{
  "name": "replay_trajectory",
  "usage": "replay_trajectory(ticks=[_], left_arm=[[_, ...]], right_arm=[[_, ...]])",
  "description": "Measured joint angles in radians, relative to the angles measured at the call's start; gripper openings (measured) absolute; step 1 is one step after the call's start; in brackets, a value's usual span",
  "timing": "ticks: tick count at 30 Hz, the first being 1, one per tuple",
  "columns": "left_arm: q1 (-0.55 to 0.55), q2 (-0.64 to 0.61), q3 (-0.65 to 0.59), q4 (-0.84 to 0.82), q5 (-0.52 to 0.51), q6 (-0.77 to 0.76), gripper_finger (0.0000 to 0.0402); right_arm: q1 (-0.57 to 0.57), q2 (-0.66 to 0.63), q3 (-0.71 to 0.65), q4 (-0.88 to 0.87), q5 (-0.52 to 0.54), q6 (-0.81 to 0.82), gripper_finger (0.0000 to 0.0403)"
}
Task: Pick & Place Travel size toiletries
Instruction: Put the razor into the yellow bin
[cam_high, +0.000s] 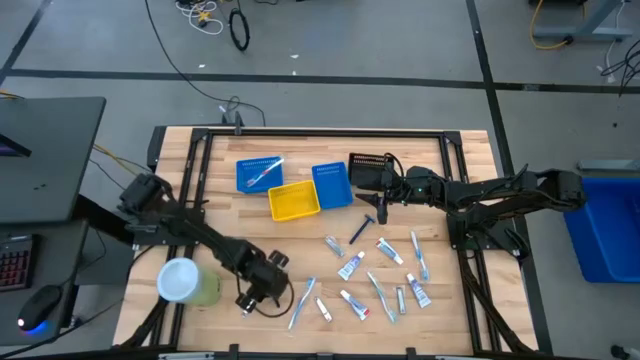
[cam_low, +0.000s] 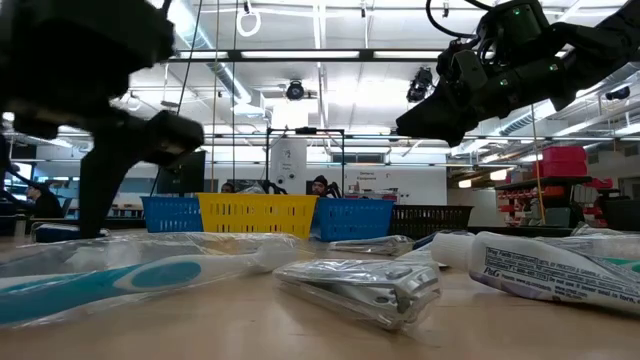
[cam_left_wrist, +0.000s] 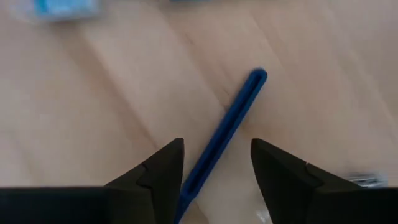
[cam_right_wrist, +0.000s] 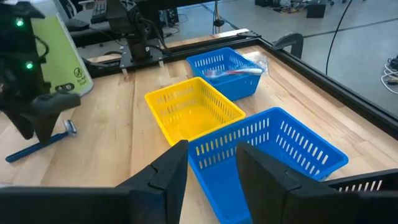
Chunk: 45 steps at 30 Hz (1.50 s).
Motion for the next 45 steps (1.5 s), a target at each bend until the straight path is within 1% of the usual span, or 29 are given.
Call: replay_trajectory(ticks=[4, 8, 14, 18, 21, 24, 28, 32, 35, 40, 42, 45], left_arm=[[-0.026, 0.035, 0.001, -0.003, -0.041, 0.01, 0.02], [-0.03, 0.044, 0.004, -0.005, -0.047, 0.005, 0.0179], [-0.029, 0.046, 0.003, 0.0, -0.046, 0.007, 0.0112], [-0.021, 0.042, 0.01, -0.008, -0.047, -0.023, 0.0067], [-0.007, 0.042, 0.034, -0.025, -0.05, -0.041, 0.0042], [0.012, 0.042, 0.08, -0.08, -0.071, -0.043, 0.003], [0.051, 0.034, 0.156, -0.219, -0.134, -0.055, 0.0035], [0.112, -0.023, 0.218, -0.283, -0.141, -0.034, 0.004], [0.181, -0.105, 0.226, -0.301, -0.212, 0.003, 0.0037], [0.318, -0.267, 0.227, -0.302, -0.352, 0.01, 0.0042], [0.376, -0.327, 0.228, -0.289, -0.377, 0.021, 0.0043], [0.463, -0.394, 0.228, -0.276, -0.385, 0.032, 0.0039]], right_arm=[[0.0, 0.0, 0.0, 0.0, 0.0, 0.005, 0.014], [0.0, 0.0, 0.0, 0.0, 0.0, 0.055, 0.014], [0.0, 0.0, 0.0, 0.0, 0.0, 0.061, 0.0139], [0.0, 0.0, 0.0, 0.0, 0.0, 0.061, 0.0138], [0.0, 0.0, 0.0, -0.004, 0.0, 0.061, 0.0137], [0.0, 0.0, 0.0, -0.006, 0.0, 0.061, 0.0135], [0.0, 0.0, 0.0, -0.008, 0.0, 0.086, 0.0134], [0.0, 0.0, 0.0, -0.008, 0.0, 0.086, 0.0135], [0.0, 0.0, 0.0, -0.02, 0.0, 0.089, 0.0133], [0.0, 0.0, 0.0, -0.038, 0.0, 0.089, 0.0134], [0.0, 0.0, 0.0, -0.046, 0.0, 0.089, 0.0135], [0.0, 0.0, 0.0, -0.049, 0.0, 0.089, 0.0133]])
